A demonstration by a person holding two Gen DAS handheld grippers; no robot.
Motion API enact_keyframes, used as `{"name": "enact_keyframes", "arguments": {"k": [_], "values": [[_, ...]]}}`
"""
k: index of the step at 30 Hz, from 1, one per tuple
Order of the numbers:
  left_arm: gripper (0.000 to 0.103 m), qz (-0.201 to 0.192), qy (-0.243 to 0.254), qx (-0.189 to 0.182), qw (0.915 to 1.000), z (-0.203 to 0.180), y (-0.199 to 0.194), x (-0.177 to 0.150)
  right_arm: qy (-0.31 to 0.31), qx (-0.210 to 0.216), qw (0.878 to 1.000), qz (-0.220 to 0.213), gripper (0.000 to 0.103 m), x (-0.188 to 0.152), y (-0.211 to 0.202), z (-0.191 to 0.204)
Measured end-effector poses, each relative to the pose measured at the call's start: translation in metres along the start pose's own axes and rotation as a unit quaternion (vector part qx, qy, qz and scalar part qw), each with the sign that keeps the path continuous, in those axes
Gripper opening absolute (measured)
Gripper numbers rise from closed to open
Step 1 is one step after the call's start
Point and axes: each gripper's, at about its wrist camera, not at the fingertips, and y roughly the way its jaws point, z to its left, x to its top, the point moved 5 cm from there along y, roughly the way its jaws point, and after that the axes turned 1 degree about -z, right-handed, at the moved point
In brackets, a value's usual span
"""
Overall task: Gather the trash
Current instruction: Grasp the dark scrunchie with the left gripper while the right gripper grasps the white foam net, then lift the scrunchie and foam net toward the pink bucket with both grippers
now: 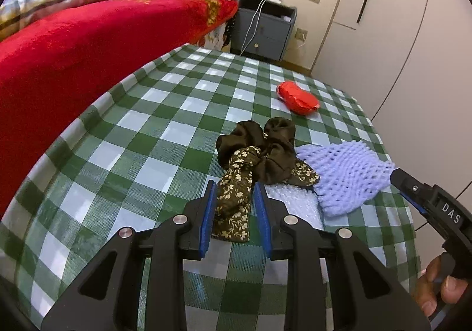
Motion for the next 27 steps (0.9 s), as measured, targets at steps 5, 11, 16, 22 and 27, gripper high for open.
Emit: {"name": "enact_keyframes", "arguments": {"k": [5, 11, 16, 22, 27], "values": [[0.027, 0.029, -0.002, -0.004, 0.9996, 0.0, 0.013, -0.002, -0.001, -0.002, 1.0, 0.009, 0.042, 0.0, 0.01, 0.0], [0.009, 0.048, -0.009, -0.02, 0.9986, 0.001, 0.019, -0.005, -0.01, 0.014, 1.0, 0.019, 0.009, -0.003, 0.013, 0.004], [0.004, 0.042, -0.009, -0.029, 0.9987, -0.002, 0.009, -0.004, -0.036, 0.02, 0.999, 0.001, 0.008, 0.004, -0.01, 0.018], [0.003, 0.013, -0.003, -0.031, 0.9994, -0.003, -0.03, 0.007, -0.064, 0.017, 0.997, -0.027, 0.008, 0.01, -0.054, 0.027], [0.003, -0.013, 0.015, -0.038, 0.9991, -0.006, -0.075, 0.014, -0.091, 0.015, 0.995, -0.041, 0.008, 0.006, -0.099, 0.03]]}}
